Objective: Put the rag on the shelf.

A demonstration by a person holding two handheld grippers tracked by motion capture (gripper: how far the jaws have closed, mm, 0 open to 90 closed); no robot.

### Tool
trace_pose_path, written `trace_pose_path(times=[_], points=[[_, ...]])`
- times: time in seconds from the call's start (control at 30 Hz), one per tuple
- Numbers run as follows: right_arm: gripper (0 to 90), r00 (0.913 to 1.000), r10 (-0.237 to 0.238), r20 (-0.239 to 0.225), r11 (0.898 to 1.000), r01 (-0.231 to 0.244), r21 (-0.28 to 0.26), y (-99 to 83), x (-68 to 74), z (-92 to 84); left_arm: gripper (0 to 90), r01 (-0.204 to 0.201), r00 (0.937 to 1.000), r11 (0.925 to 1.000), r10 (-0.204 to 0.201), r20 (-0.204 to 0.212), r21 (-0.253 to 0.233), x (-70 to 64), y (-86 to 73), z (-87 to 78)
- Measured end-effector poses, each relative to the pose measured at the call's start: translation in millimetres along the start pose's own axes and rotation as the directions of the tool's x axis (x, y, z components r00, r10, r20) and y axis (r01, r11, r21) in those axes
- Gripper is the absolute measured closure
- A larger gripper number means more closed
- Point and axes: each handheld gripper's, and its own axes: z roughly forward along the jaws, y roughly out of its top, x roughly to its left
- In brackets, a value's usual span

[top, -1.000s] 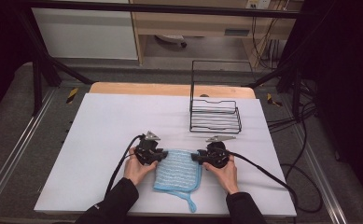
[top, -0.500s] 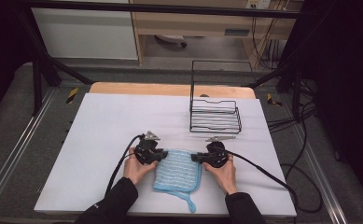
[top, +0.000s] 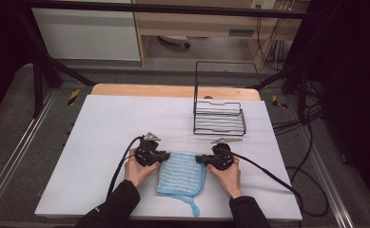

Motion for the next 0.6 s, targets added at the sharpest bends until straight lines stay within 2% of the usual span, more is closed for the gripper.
trace_pose_path(times=[0.17,0.6], points=[[82.2,0.9998,-0.004,-0.019,1.0,0.004,-0.029,2.0,3.0,-6.8,81.7,0.004,1.0,0.9997,-0.004,0.009,-0.026,-1.6,1.7,-7.9],[82.2,0.9989,-0.025,-0.041,0.995,0.021,-0.099,6.5,8.8,-23.2,81.9,-0.02,0.9995,0.9954,0.022,0.022,-0.093,-9.2,7.5,-26.1]])
